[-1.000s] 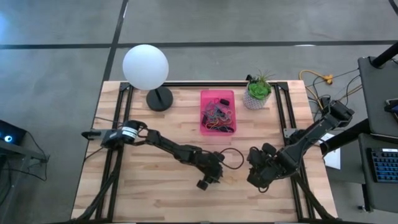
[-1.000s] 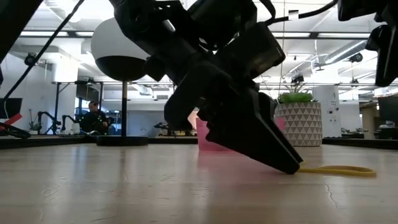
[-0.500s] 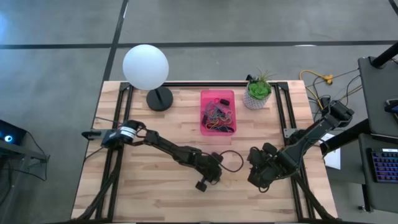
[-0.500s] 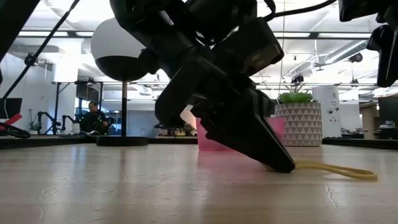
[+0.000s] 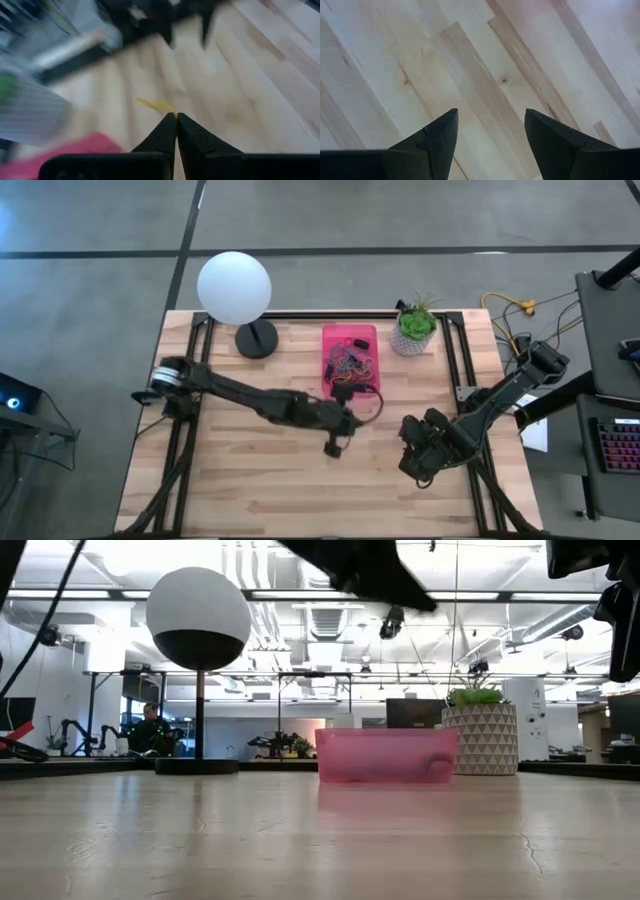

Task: Pick and place rubber bands into bin
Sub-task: Put the yellow rubber band into the pink bin, then return to Home Position

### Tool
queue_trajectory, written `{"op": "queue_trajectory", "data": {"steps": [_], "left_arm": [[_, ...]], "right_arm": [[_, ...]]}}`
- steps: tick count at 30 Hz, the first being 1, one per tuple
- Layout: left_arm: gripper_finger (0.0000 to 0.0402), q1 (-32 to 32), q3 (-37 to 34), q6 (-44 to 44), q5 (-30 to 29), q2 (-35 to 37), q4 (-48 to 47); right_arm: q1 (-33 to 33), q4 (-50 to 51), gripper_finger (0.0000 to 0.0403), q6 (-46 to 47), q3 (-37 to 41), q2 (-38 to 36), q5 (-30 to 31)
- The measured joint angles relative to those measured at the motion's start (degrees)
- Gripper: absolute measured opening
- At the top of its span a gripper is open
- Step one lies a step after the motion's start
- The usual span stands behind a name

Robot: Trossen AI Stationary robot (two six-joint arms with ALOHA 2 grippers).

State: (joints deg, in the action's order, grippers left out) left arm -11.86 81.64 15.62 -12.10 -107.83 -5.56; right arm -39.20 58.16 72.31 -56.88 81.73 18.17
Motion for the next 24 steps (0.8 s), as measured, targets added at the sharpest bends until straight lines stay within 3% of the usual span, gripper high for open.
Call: {"op": "queue_trajectory", "data": {"steps": [6,15,20,24], "left_arm": [[0.0,7.7,1.2,7.8,-8.2,4.7,-0.5],[0.0003,23.5,2.2,1.7,-7.9,-1.0,-3.1],[0.0035,23.9,3.2,-9.7,-8.1,-1.5,-3.6],[0.0066,21.9,3.9,-11.7,-4.5,-1.6,-3.7]], "right_arm": [[0.0,0.8,0.0215,0.2,0.1,0.0,0.0],[0.0,1.1,0.0215,0.1,0.1,0.0,1.3],[0.0,1.5,0.0215,-0.2,0.4,0.0,1.5],[0.0,1.5,0.0215,-0.3,1.0,0.0,1.5]]}}
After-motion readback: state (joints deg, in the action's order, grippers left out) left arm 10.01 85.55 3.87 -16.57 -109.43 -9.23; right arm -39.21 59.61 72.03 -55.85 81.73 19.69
